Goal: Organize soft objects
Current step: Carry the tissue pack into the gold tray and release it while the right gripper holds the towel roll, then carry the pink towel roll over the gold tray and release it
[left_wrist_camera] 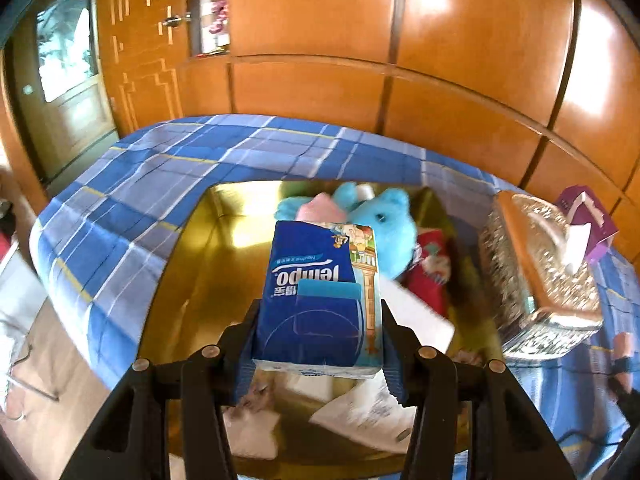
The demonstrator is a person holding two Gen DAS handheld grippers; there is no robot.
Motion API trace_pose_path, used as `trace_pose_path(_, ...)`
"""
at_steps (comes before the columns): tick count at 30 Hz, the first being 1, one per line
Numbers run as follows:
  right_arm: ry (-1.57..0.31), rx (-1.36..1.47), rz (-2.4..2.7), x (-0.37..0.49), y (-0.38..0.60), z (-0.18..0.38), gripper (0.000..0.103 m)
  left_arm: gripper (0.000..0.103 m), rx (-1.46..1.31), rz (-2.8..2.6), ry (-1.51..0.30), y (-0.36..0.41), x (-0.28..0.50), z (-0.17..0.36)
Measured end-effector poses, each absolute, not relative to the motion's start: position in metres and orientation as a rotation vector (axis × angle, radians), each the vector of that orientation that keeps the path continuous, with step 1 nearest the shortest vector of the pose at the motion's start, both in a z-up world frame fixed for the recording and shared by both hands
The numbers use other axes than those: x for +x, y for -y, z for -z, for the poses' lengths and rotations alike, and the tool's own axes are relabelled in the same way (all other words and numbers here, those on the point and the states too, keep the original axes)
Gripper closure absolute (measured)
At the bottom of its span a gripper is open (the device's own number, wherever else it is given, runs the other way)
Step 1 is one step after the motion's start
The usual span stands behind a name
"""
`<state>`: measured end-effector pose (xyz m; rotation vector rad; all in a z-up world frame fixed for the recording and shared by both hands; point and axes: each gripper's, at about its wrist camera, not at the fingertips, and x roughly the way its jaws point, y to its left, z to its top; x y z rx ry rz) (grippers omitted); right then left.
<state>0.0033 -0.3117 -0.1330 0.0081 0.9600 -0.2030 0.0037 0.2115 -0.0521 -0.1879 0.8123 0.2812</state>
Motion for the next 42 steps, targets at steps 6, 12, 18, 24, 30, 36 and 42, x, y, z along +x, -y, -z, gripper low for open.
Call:
trace_pose_path(6,-0.964,-0.019,0.222,0.004,0.307,0.133,0.067,0.05,-0.172,-0.314,-0.797,-0.215,-0.01,0.062)
trace_pose_path(12,-0.971,-0.043,0.245,0.005,0.303,0.133,0.067,0.05,-0.166,-0.314,-0.809,-0.218,-0.015,0.072)
trace_pose_path(18,-0.971,-0.059,0.259,0.006,0.301,0.133,0.067,0.05,-0.178,-0.317,-0.823,-0.221,-0.014,0.08)
trace_pose_path(24,-0.971,-0.066,0.266,0.005,0.299,0.133,0.067,0.05,-0.178,-0.314,-0.833,-0.221,-0.014,0.085)
trace_pose_path(30,-0.969,-0.068,0.268,0.005,0.299,0.133,0.067,0.05,-0.184,-0.316,-0.861,-0.223,-0.012,0.093)
trace_pose_path(36,-0.97,-0.068,0.267,0.005,0.299,0.133,0.067,0.049,-0.178,-0.325,-0.872,-0.223,-0.009,0.098)
trace_pose_path(42,-0.974,-0.065,0.266,0.006,0.3,0.133,0.068,0.039,-0.178,-0.323,-0.873,-0.223,-0.008,0.098)
